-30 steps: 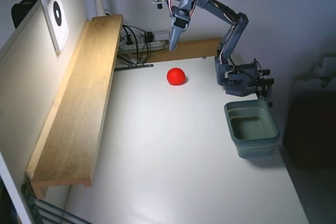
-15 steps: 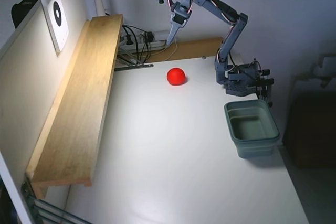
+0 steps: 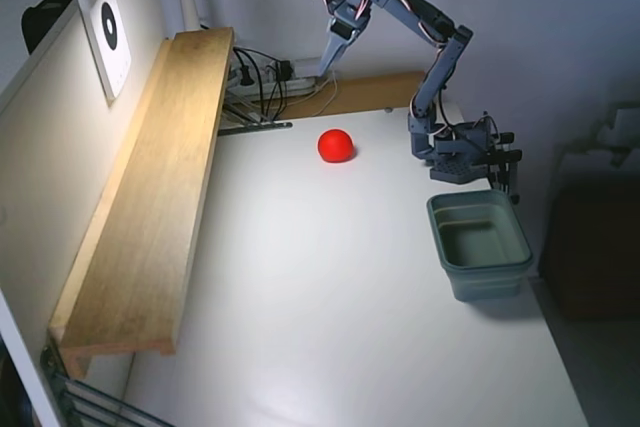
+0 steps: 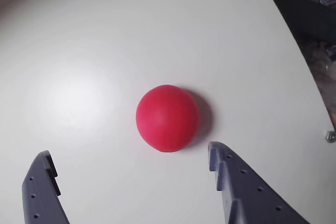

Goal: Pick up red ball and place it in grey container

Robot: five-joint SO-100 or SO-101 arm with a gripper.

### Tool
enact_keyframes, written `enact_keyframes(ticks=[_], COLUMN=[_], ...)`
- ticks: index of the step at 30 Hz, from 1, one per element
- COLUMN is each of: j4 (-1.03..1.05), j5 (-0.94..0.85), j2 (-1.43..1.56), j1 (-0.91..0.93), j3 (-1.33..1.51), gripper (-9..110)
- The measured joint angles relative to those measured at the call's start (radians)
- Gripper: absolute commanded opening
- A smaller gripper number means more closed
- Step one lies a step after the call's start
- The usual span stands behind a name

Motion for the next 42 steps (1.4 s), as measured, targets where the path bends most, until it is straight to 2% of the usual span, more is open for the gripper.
enact_keyframes(ticks=[29,42], j4=[0.0,-0.006], j5=[0.0,0.0], j2=[-0.002,-0.117], j1=[-0.003,0.0], j3=[0.0,-0.011], gripper=[38,38])
